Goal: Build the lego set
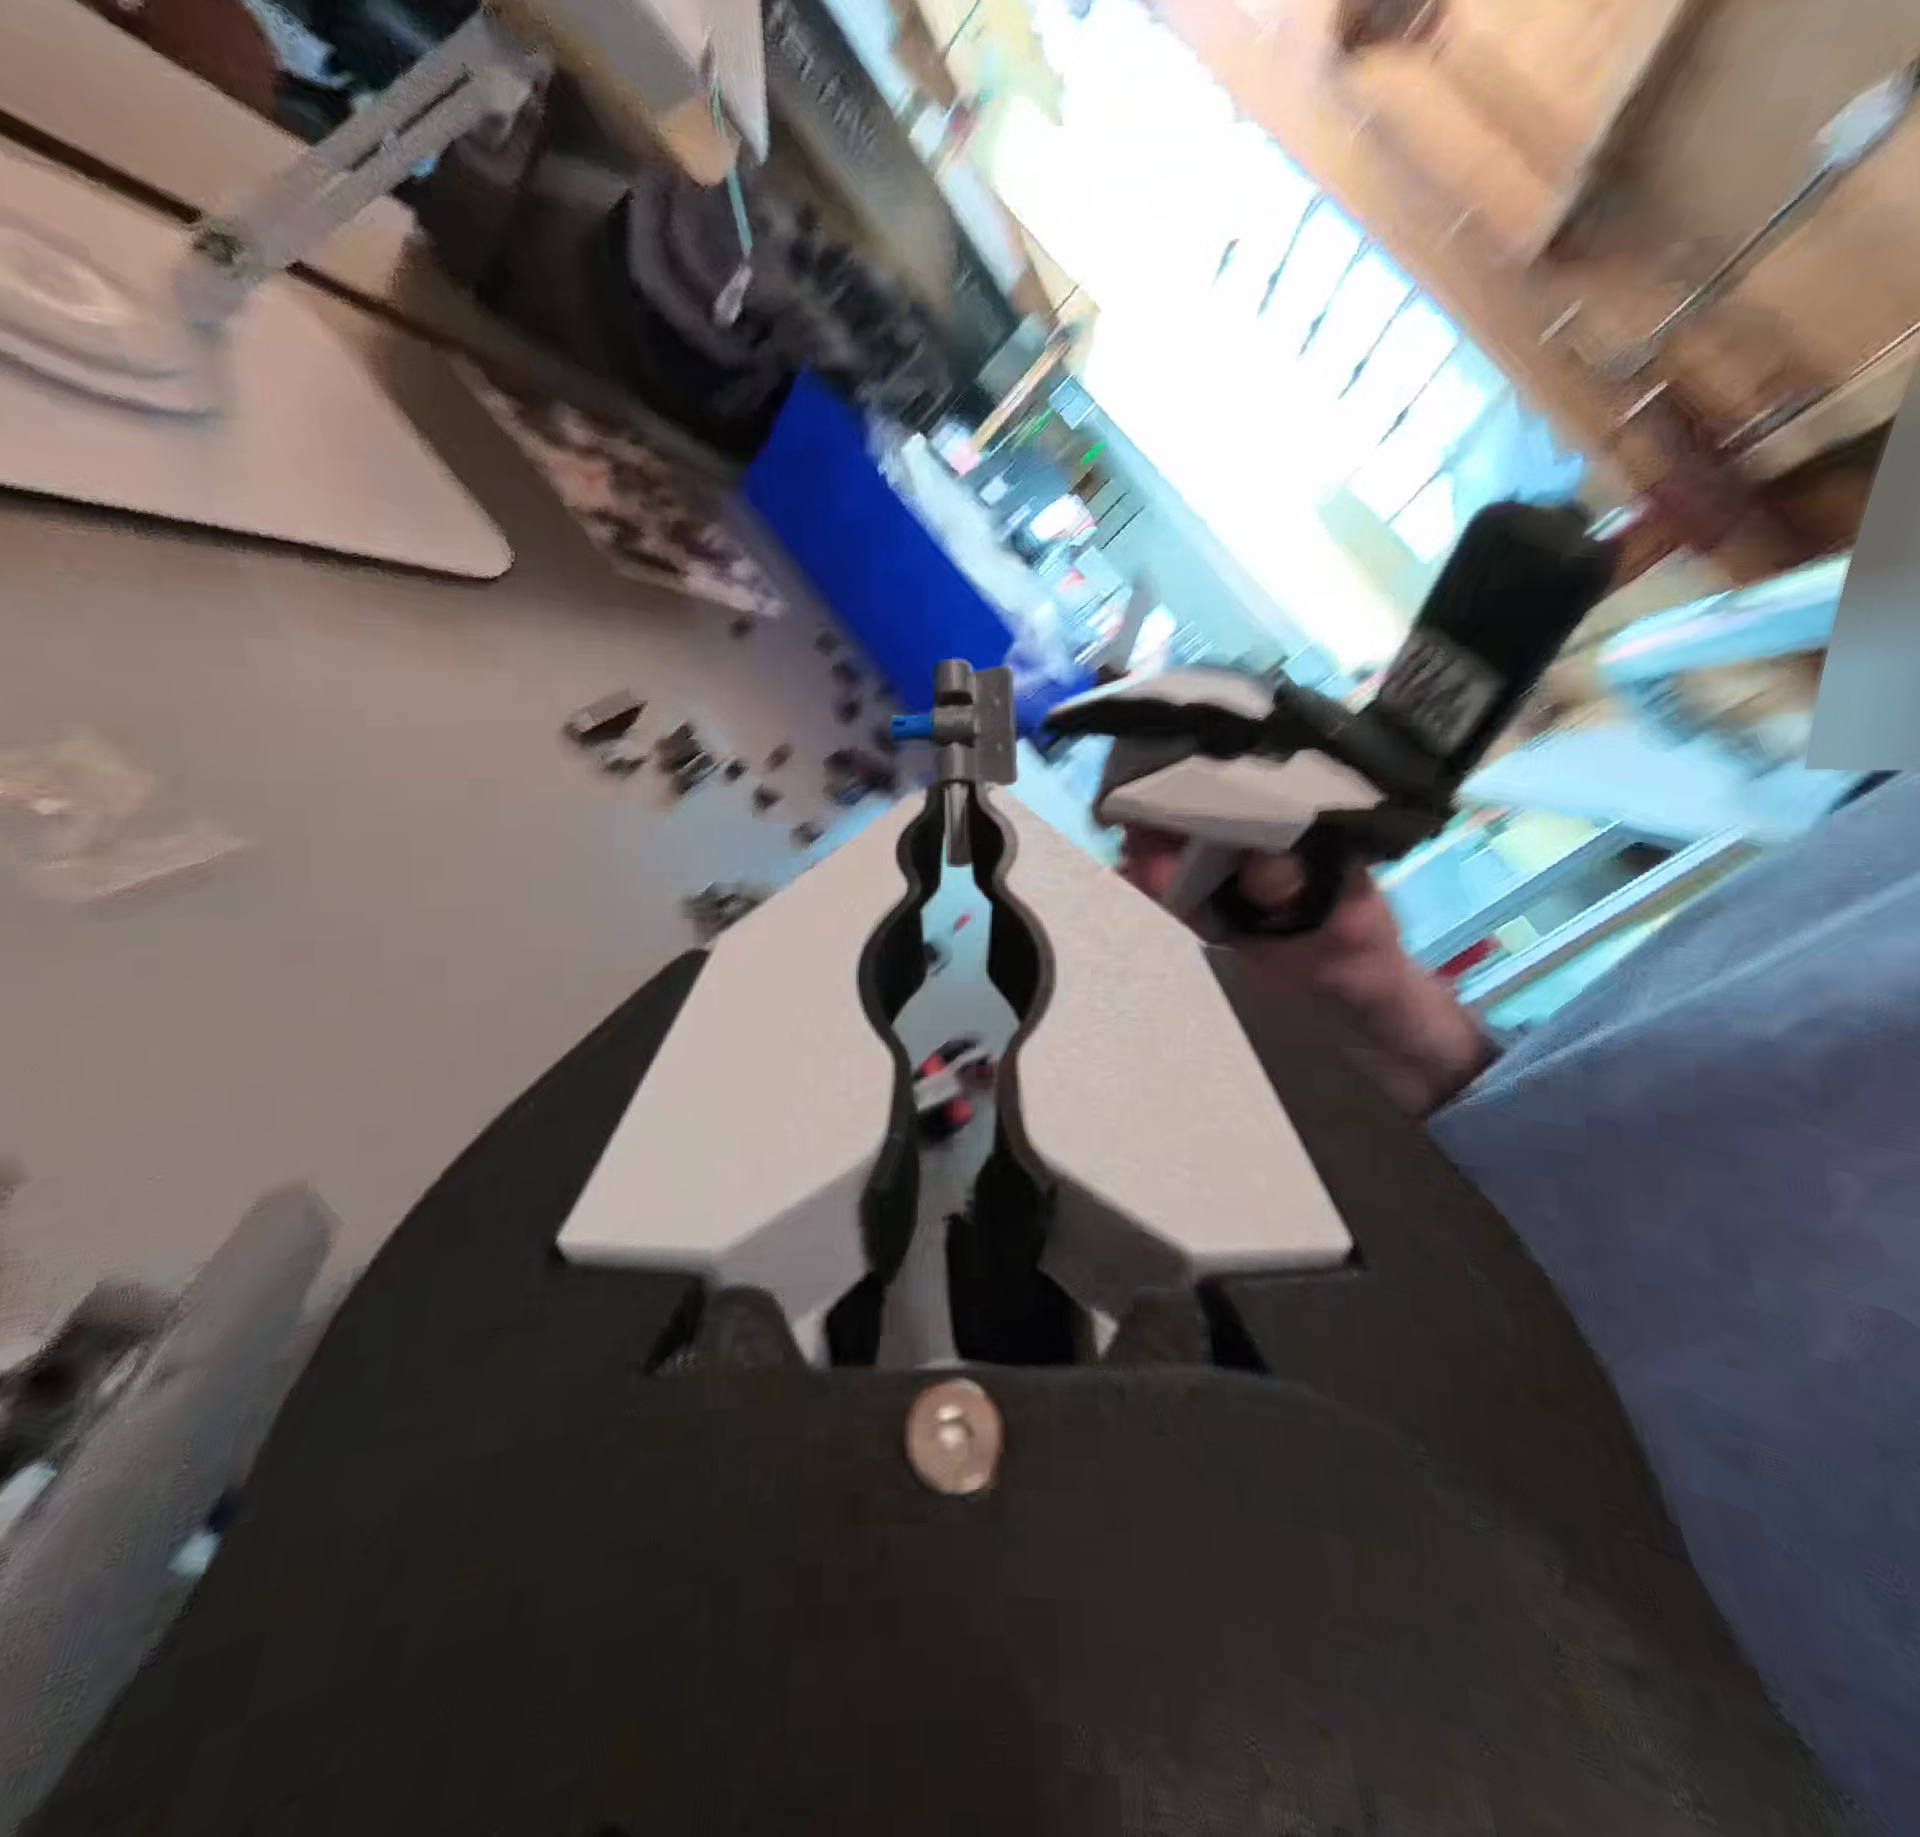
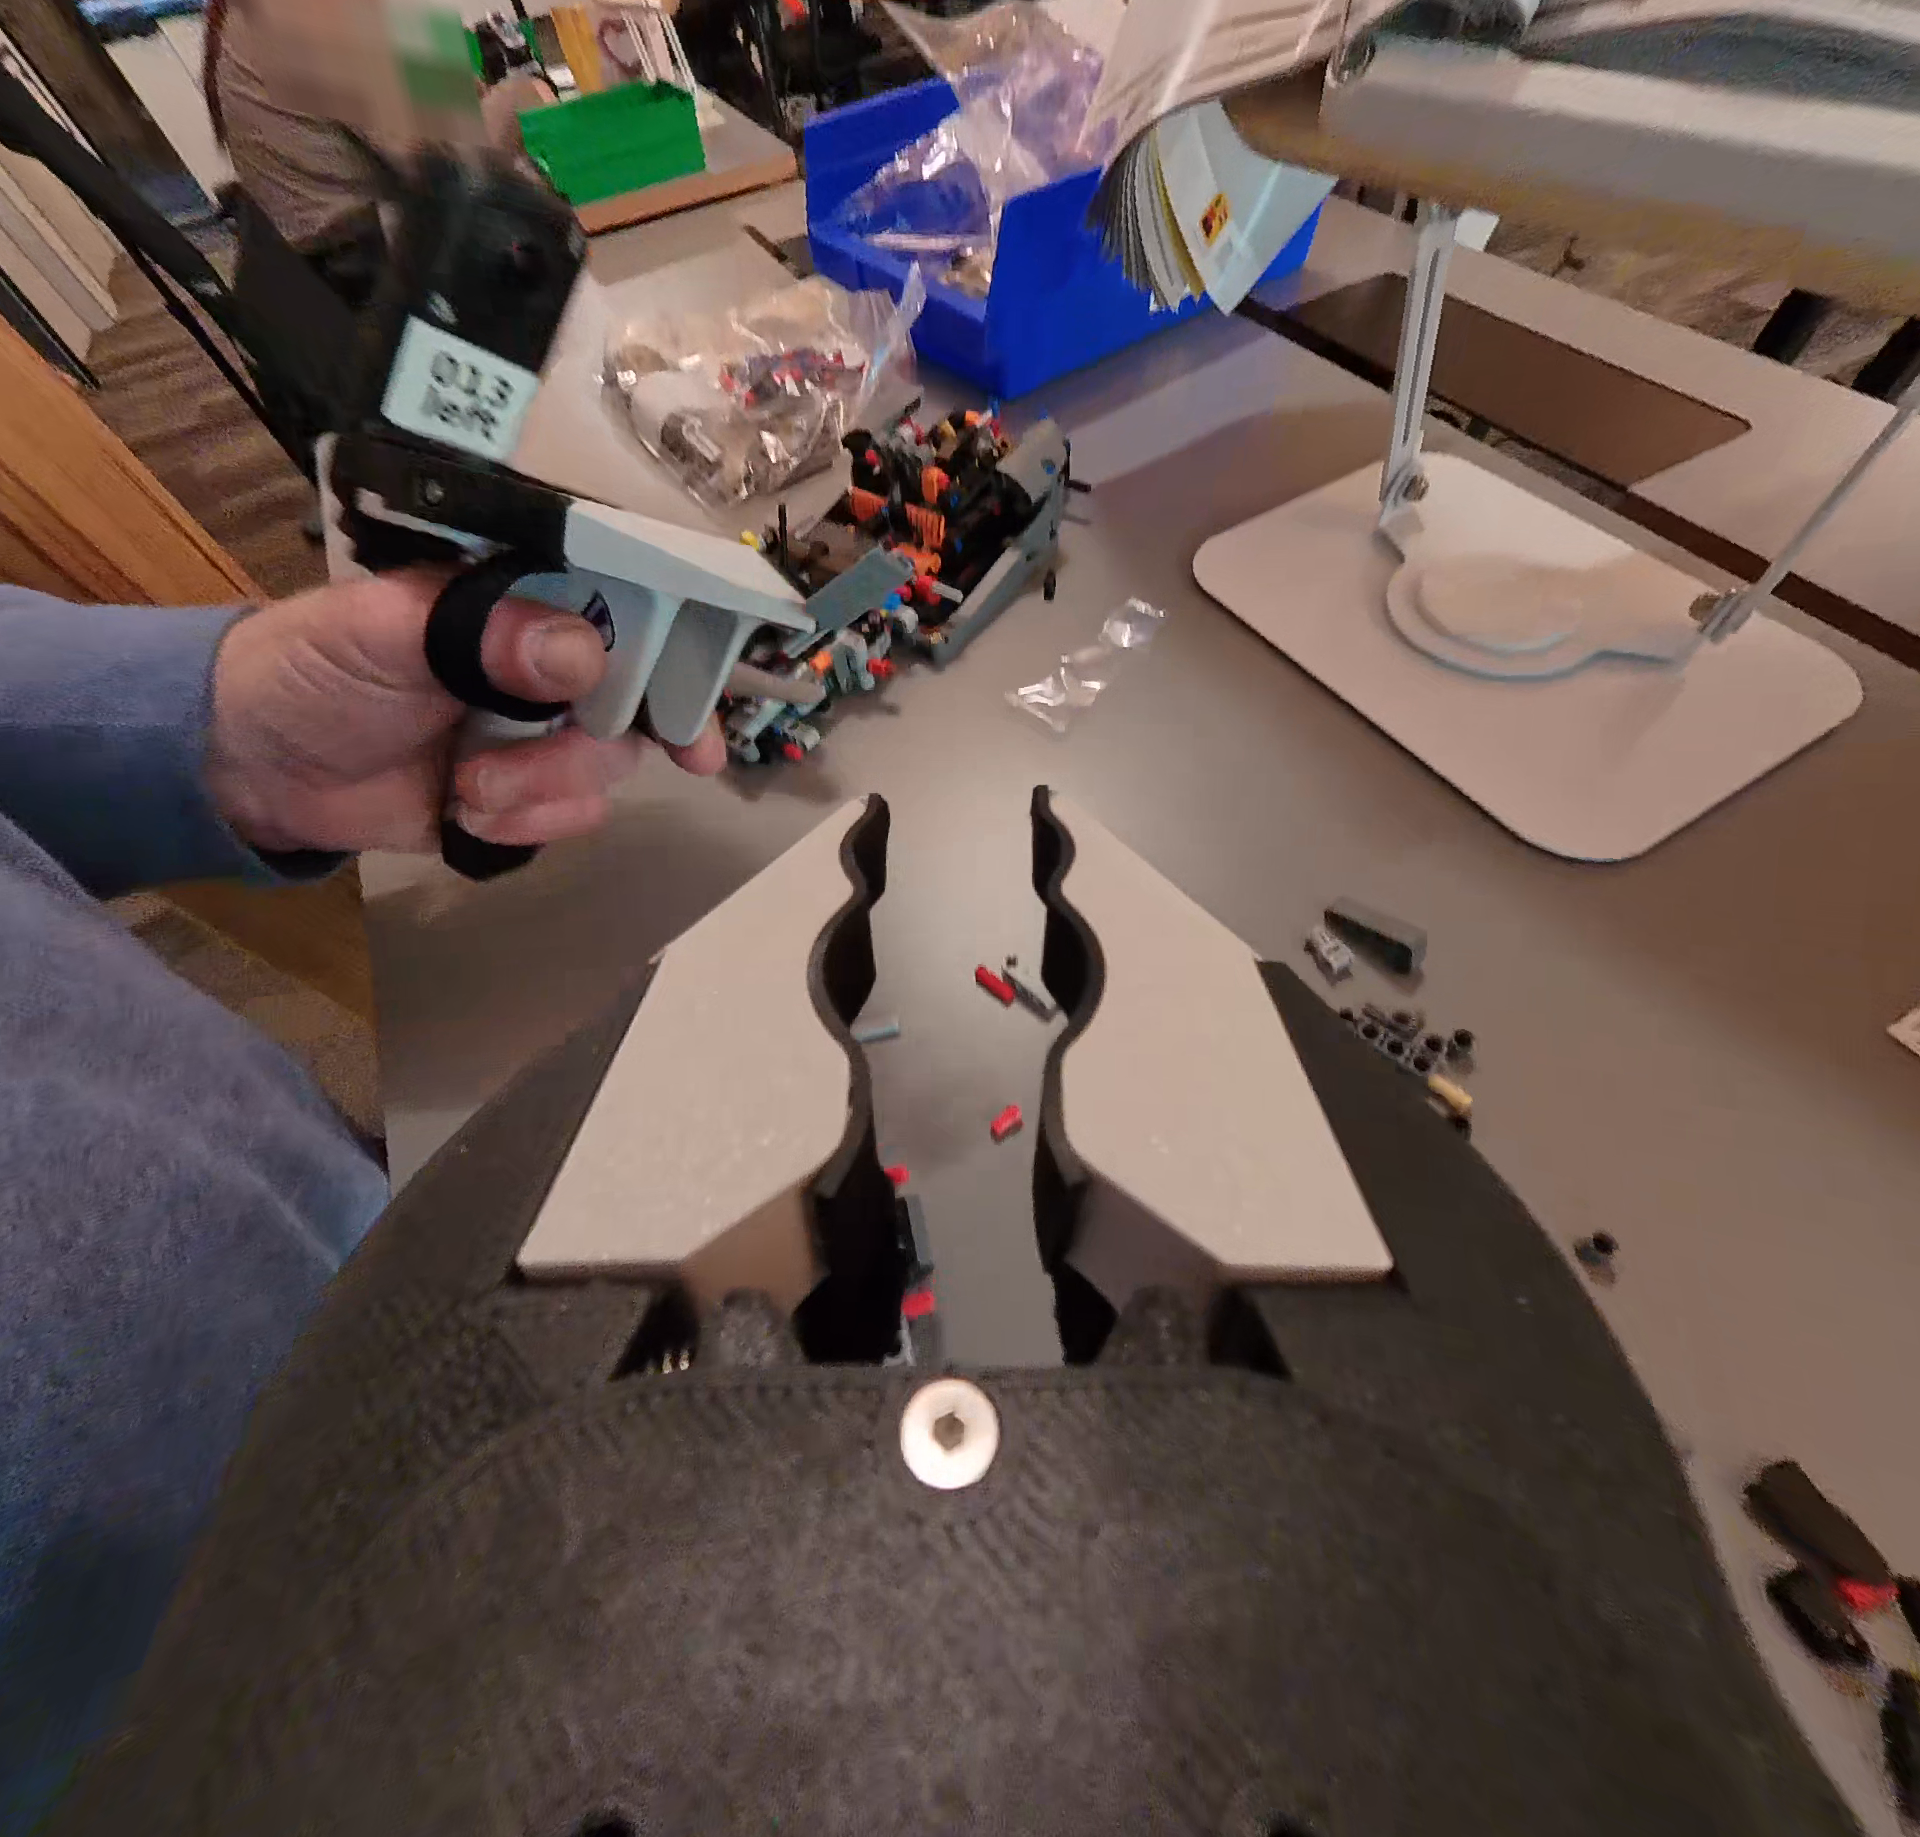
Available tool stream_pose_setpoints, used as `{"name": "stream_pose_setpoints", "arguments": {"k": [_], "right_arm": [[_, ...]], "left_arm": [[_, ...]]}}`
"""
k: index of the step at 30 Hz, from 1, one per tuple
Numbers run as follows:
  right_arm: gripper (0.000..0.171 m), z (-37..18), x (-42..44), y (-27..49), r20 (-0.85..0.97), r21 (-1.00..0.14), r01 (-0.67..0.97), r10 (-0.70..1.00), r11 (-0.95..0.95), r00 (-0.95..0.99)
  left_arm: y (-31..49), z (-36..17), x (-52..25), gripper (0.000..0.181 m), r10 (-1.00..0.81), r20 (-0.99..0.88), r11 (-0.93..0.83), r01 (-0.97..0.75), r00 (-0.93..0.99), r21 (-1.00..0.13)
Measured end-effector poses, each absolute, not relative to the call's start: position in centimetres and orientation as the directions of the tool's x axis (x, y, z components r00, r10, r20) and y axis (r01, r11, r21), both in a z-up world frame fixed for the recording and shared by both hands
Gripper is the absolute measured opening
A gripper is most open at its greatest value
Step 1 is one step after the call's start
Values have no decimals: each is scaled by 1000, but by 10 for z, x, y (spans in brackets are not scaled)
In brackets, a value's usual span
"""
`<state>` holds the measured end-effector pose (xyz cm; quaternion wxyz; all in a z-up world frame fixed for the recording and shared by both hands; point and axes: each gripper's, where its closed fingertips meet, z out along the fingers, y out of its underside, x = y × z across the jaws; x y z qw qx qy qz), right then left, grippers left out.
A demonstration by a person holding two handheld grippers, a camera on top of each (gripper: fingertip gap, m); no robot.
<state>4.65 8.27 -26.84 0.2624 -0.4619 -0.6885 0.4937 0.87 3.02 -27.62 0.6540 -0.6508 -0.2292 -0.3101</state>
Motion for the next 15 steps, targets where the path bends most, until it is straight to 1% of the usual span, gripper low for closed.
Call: {"name": "stream_pose_setpoints", "arguments": {"k": [2,5,7,9,10,12,13,15], "right_arm": [[25,-259,40,81,-148,-930,366,886,25,-439],[24,-243,30,76,-317,-921,359,821,-148,-475],[23,-235,25,75,-444,-886,376,737,-273,-510],[22,-229,22,75,-552,-833,405,628,-377,-549],[22,-224,23,71,-596,-803,423,542,-420,-592],[28,-216,25,67,-657,-742,460,393,-488,-643],[28,-212,26,65,-661,-728,459,346,-508,-666],[28,-215,25,59,-659,-729,477,314,-490,-684]], "left_arm": [[35,-258,7,2,-237,764,22,789,600,-613],[42,-242,12,2,-400,785,21,861,472,-508],[44,-235,12,2,-478,790,17,903,385,-430],[45,-229,16,1,-557,779,-28,931,288,-364],[45,-228,18,2,-581,774,-45,941,249,-337],[46,-224,26,2,-638,752,-106,949,166,-298],[47,-224,30,2,-646,749,-120,949,149,-292],[48,-220,36,2,-679,726,-152,947,108,-282]]}}
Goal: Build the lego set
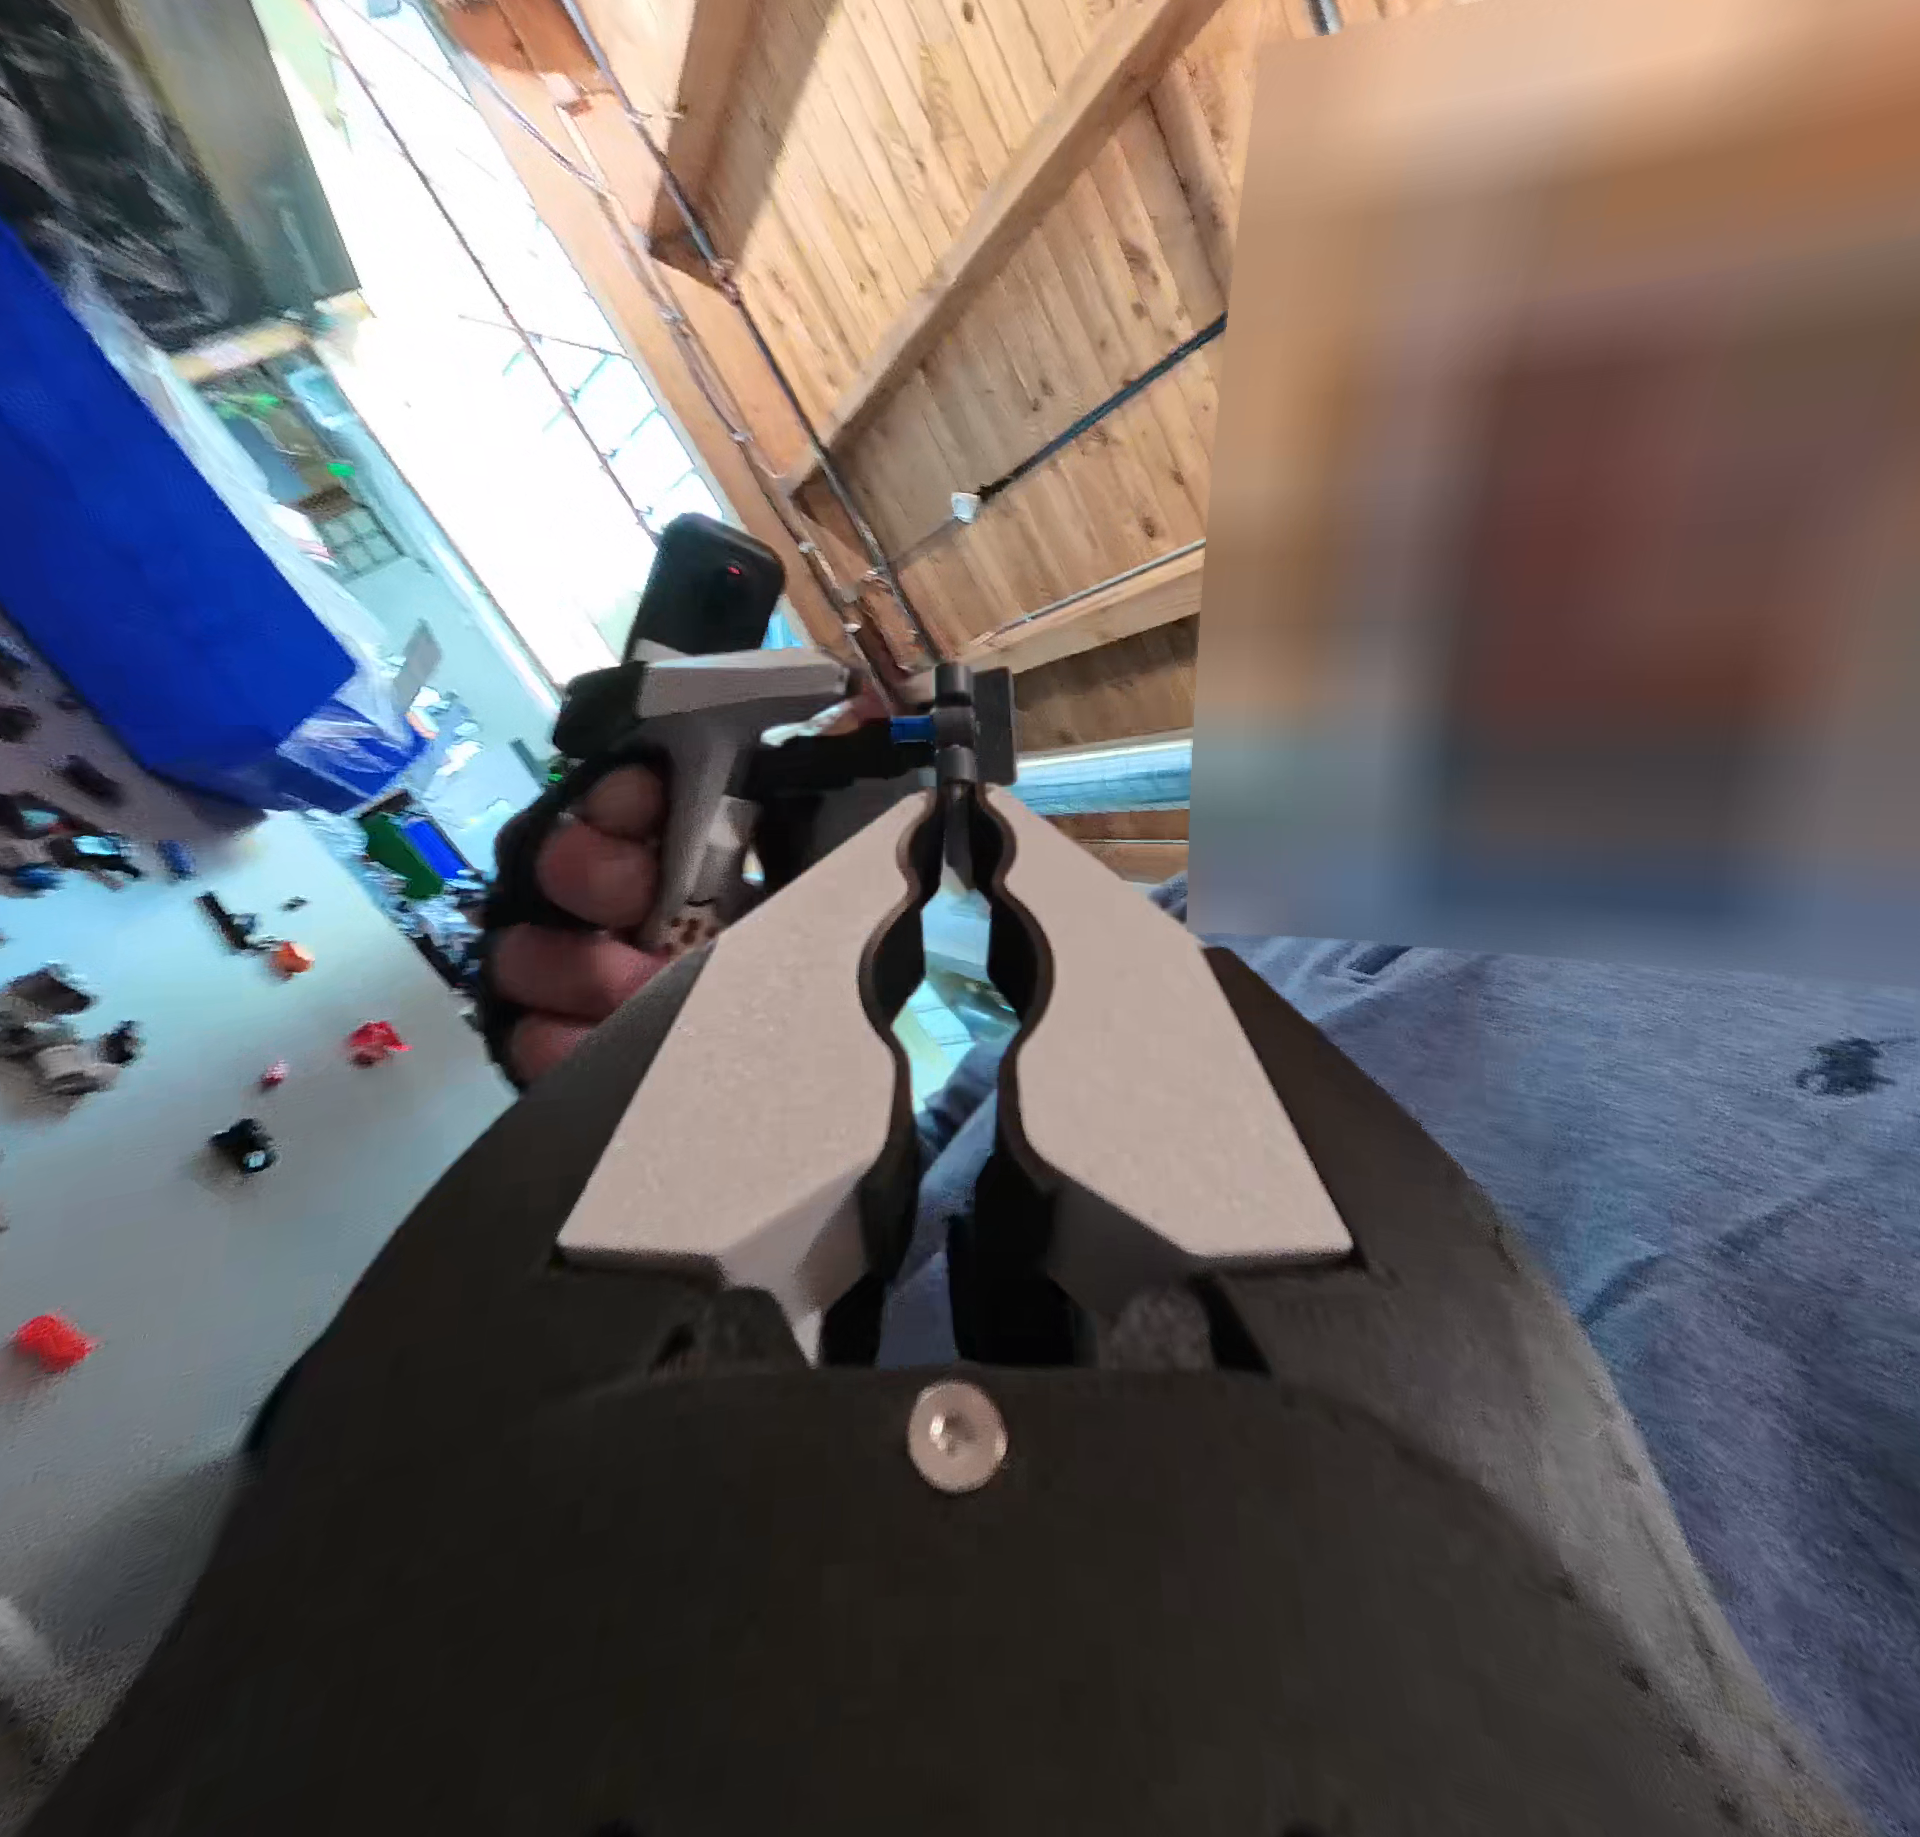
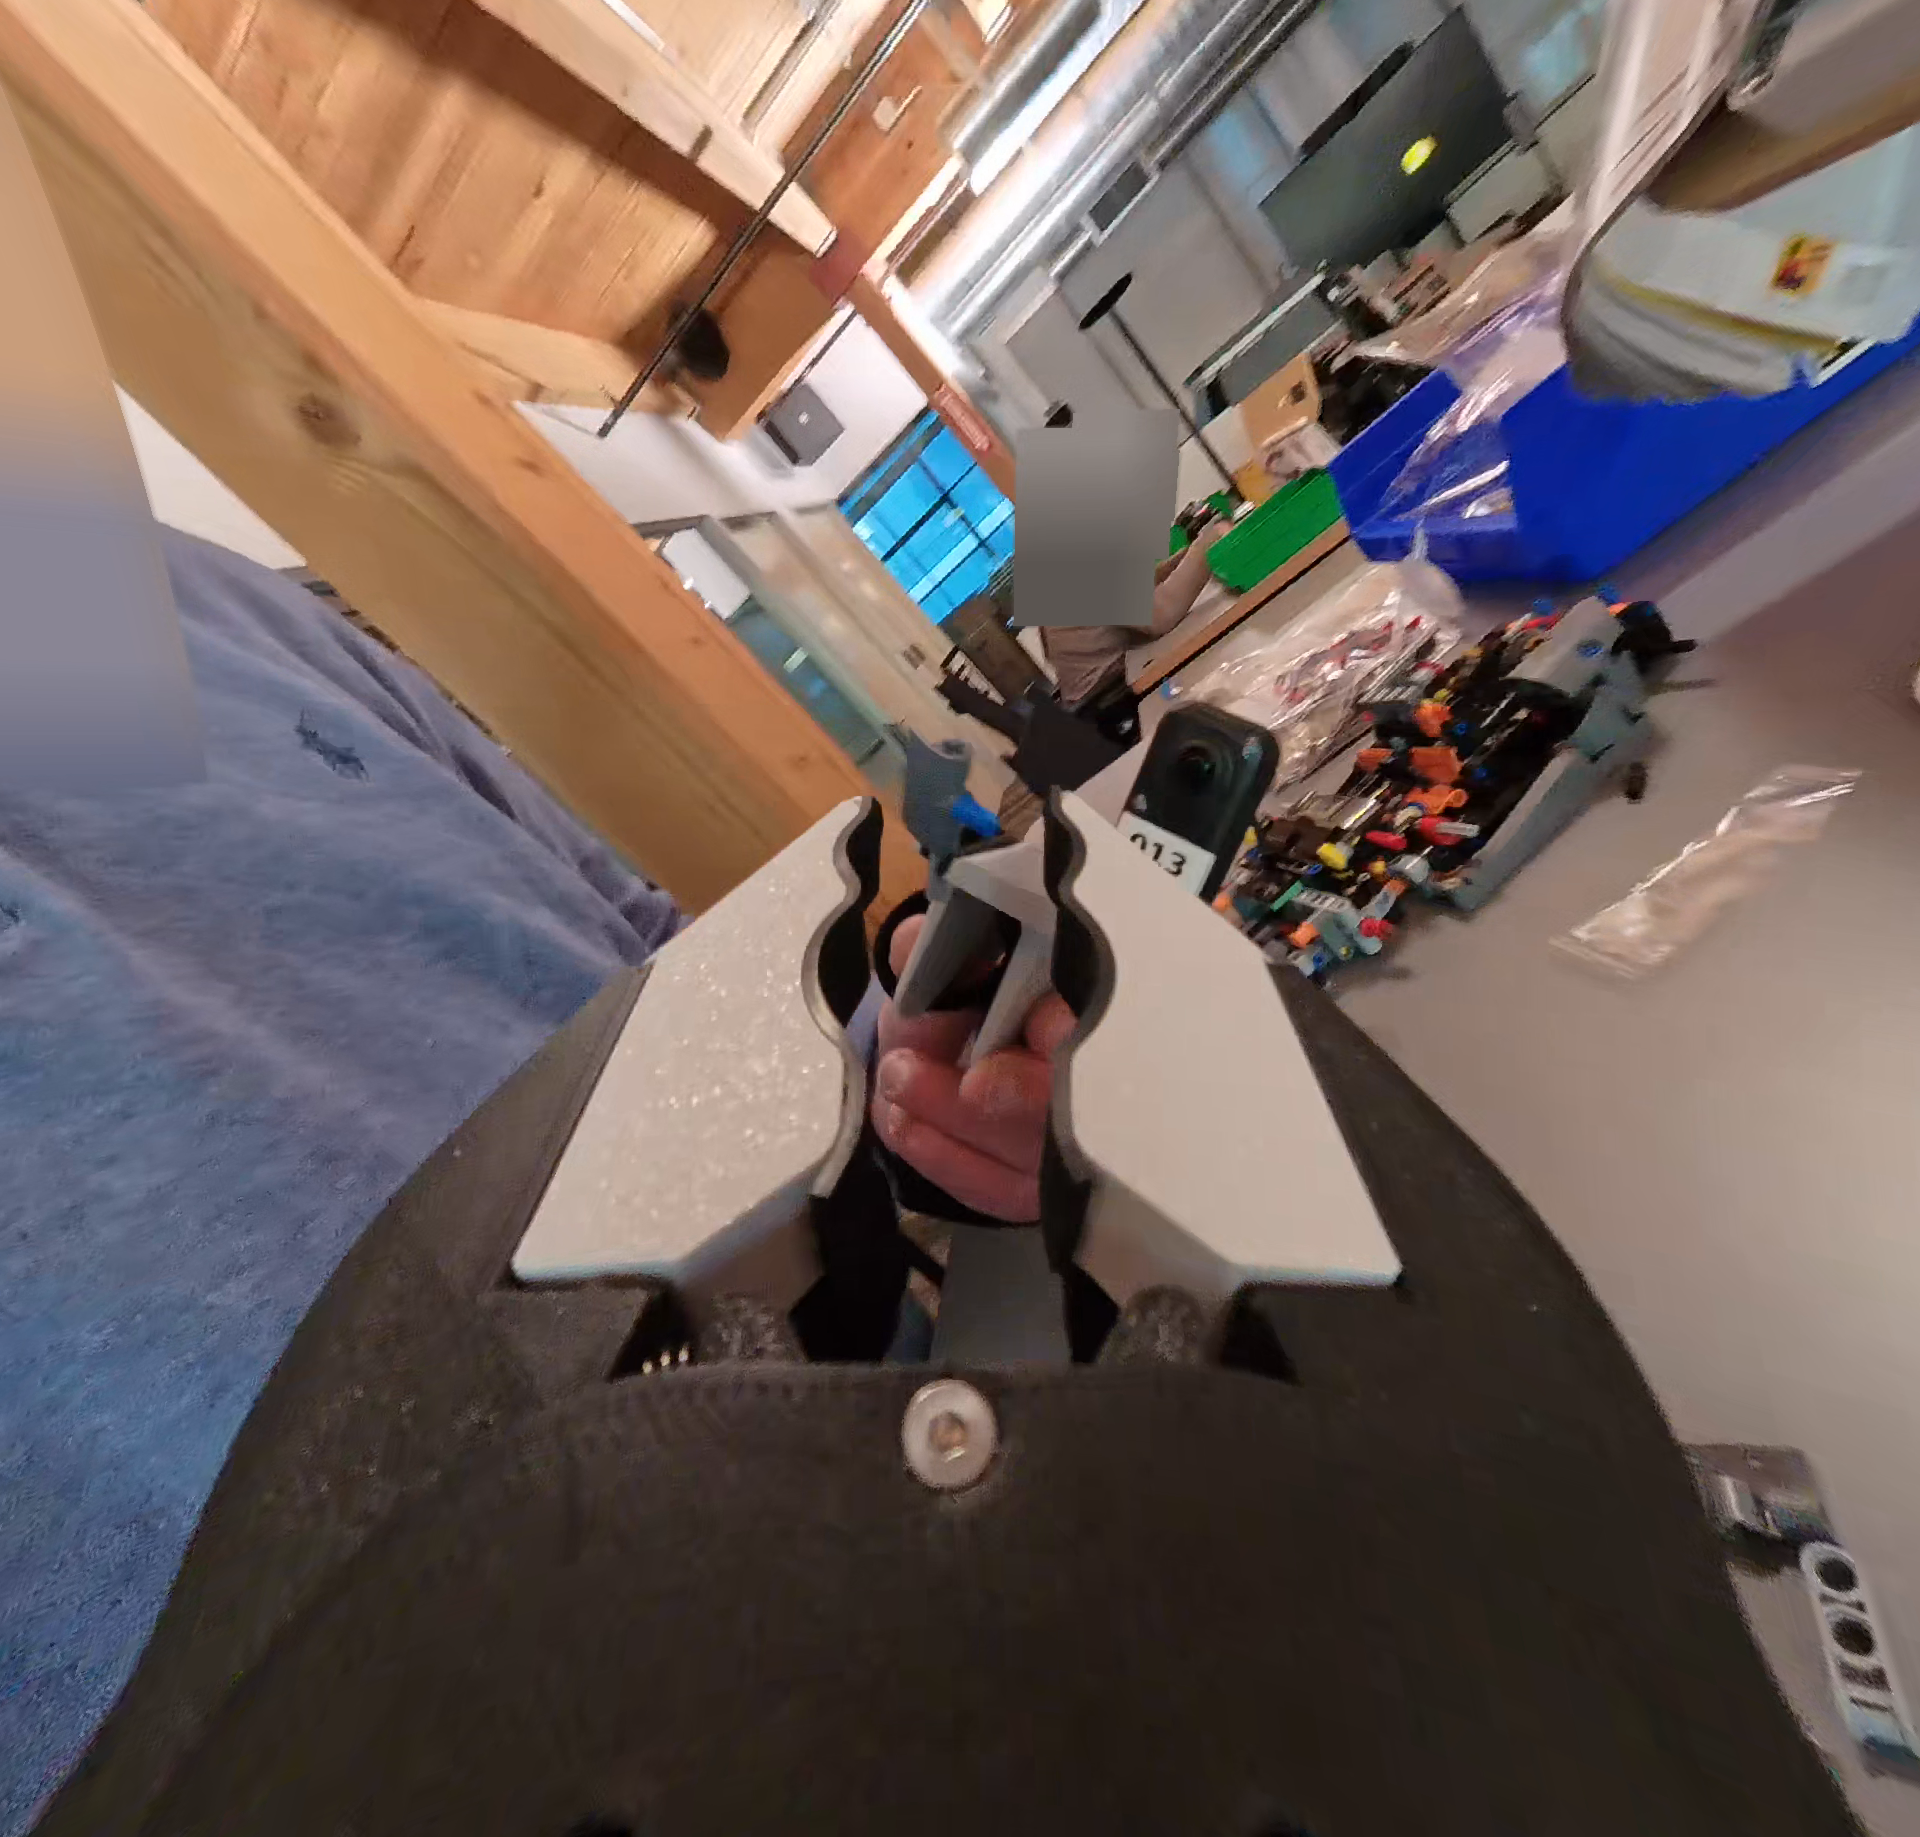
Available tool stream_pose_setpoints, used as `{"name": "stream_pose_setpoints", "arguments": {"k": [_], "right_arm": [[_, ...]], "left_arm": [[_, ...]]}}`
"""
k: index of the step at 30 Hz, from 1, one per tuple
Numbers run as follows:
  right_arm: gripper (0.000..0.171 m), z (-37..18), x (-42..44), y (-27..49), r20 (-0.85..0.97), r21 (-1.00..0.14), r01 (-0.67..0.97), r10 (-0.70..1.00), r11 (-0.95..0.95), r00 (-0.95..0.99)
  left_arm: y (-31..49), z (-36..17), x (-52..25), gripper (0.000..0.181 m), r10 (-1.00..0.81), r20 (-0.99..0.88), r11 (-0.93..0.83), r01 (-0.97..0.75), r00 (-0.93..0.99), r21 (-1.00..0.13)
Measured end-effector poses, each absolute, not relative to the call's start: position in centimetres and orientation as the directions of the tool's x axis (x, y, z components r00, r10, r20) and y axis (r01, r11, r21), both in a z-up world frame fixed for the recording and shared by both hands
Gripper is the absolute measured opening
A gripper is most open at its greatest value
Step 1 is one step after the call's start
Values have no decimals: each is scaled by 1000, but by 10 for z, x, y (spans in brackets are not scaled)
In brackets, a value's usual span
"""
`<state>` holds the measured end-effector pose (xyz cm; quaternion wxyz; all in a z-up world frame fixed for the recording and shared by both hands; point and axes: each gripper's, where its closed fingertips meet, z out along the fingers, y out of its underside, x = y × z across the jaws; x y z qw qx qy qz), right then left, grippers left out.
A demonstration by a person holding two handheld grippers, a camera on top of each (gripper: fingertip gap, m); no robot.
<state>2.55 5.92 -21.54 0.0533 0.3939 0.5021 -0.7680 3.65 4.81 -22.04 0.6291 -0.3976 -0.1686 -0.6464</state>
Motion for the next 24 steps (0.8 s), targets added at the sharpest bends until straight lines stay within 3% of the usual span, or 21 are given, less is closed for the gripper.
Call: {"name": "stream_pose_setpoints", "arguments": {"k": [2,5,10,15,24], "right_arm": [[27,-216,27,53,-671,-709,508,249,-489,-698],[10,-212,28,51,-685,-673,526,170,-520,-708],[4,-212,28,55,-684,-677,529,174,-511,-708],[3,-209,24,57,-688,-692,543,205,-476,-696],[4,-221,17,45,-689,-724,617,297,-308,-661]], "left_arm": [[50,-219,41,2,-697,712,-169,947,82,-275],[51,-218,43,2,-717,695,-181,949,51,-257],[52,-221,37,5,-691,717,-143,955,92,-260],[46,-228,24,16,-577,765,-38,927,285,-374],[42,-224,22,19,-351,660,-13,702,664,-712]]}}
